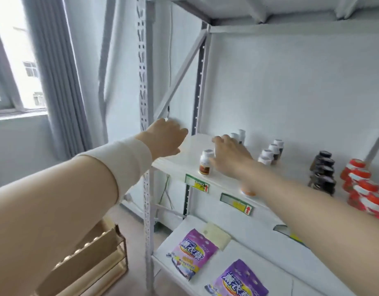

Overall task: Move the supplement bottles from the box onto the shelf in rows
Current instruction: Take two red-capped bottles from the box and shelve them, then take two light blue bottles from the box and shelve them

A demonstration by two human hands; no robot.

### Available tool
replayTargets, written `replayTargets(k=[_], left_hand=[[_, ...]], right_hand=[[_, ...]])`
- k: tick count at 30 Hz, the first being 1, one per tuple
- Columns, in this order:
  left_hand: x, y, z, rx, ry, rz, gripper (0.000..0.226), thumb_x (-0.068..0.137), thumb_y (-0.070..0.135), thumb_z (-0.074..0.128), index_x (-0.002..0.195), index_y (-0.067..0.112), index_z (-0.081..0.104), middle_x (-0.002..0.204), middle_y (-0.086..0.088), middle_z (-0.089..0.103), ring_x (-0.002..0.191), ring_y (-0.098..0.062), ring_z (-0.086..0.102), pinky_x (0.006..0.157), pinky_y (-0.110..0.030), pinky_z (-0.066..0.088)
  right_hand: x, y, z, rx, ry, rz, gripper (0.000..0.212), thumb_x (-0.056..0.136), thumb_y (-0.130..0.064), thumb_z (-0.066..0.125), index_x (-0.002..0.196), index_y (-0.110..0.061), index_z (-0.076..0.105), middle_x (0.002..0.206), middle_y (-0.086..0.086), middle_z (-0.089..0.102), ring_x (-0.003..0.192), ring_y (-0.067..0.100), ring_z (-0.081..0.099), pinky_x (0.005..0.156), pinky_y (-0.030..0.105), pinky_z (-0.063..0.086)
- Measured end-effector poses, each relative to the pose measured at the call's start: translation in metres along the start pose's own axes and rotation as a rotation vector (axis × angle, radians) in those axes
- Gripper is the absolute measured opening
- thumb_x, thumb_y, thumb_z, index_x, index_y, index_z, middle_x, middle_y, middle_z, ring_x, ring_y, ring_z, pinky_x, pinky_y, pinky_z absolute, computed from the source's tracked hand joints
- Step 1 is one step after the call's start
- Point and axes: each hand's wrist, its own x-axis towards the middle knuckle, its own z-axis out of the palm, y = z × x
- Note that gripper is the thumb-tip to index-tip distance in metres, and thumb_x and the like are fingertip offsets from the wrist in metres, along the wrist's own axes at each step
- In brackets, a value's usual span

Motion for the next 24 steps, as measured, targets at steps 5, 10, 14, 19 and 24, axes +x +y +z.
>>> replayTargets(k=[5,10,14,19,24], left_hand=[[-0.089,-0.11,0.086,-0.017,-0.171,-0.177,0.048,0.095,0.038,0.046,0.136,0.012,0.038,0.13,-0.006,0.052,0.119,-0.025,0.051,0.097,-0.034,0.039],[-0.201,-0.191,0.207,-0.156,-0.382,-0.364,0.044,0.093,0.033,0.05,0.131,0.012,0.042,0.131,-0.007,0.052,0.121,-0.025,0.051,0.098,-0.034,0.039],[-0.261,-0.218,0.291,-0.21,-0.528,-0.445,0.048,0.094,0.034,0.049,0.135,0.011,0.04,0.135,-0.01,0.051,0.125,-0.027,0.049,0.101,-0.036,0.039],[-0.291,-0.228,0.393,-0.364,-0.671,-0.48,0.045,0.092,0.034,0.053,0.129,0.01,0.044,0.131,-0.01,0.054,0.122,-0.027,0.051,0.098,-0.037,0.041],[-0.3,-0.219,0.515,-0.53,-0.809,-0.549,0.031,0.096,0.027,0.046,0.123,0.012,0.047,0.122,-0.009,0.057,0.112,-0.026,0.055,0.093,-0.037,0.043]], right_hand=[[0.056,-0.156,0.036,-0.018,-0.029,-0.256,0.052,0.095,-0.033,0.044,0.139,-0.007,0.032,0.142,0.015,0.035,0.13,0.032,0.036,0.104,0.04,0.033],[0.089,-0.318,0.108,-0.053,-0.142,-0.493,0.053,0.095,-0.034,0.043,0.139,-0.008,0.031,0.143,0.014,0.035,0.133,0.03,0.033,0.108,0.04,0.031],[0.101,-0.406,0.176,-0.104,-0.247,-0.638,0.054,0.095,-0.036,0.044,0.139,-0.009,0.031,0.141,0.013,0.037,0.132,0.029,0.033,0.108,0.04,0.032],[0.129,-0.465,0.266,-0.125,-0.422,-0.719,0.056,0.094,-0.037,0.046,0.14,-0.01,0.031,0.142,0.013,0.037,0.134,0.029,0.033,0.111,0.04,0.03],[0.172,-0.505,0.376,-0.116,-0.601,-0.783,0.056,0.094,-0.039,0.046,0.14,-0.011,0.032,0.138,0.012,0.042,0.129,0.029,0.04,0.105,0.038,0.035]])
